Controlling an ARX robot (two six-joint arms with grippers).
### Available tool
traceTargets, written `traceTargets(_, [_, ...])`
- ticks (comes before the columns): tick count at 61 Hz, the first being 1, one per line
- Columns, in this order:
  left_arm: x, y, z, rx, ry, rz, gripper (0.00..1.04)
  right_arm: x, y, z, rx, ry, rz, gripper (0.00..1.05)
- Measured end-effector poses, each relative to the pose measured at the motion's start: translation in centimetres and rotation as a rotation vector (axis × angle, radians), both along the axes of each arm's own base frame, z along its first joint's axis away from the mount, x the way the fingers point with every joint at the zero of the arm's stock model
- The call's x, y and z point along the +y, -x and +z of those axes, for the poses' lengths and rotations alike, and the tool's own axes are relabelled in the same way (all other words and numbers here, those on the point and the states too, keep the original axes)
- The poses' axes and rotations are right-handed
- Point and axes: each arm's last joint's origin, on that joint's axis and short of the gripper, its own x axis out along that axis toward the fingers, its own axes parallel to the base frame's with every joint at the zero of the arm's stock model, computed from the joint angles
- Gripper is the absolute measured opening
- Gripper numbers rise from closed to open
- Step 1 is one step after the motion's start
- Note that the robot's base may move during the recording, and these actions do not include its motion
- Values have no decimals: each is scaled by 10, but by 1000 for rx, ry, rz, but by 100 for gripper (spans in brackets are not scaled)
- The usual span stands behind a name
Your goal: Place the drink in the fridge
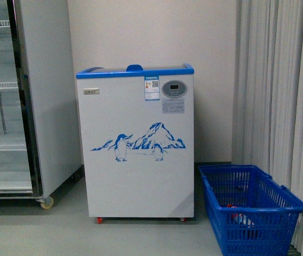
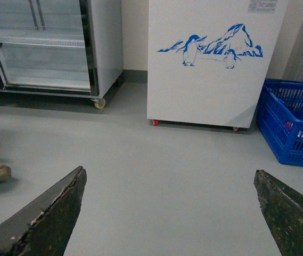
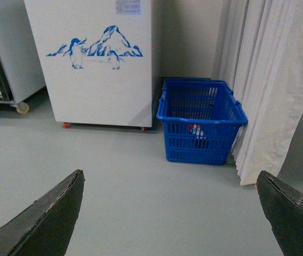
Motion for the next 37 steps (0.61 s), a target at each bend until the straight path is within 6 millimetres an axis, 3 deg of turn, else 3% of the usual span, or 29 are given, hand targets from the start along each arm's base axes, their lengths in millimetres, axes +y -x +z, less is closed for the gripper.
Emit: traceTargets(37, [0,0,0,0,0,0,97,0,0,0,0,0,0,97])
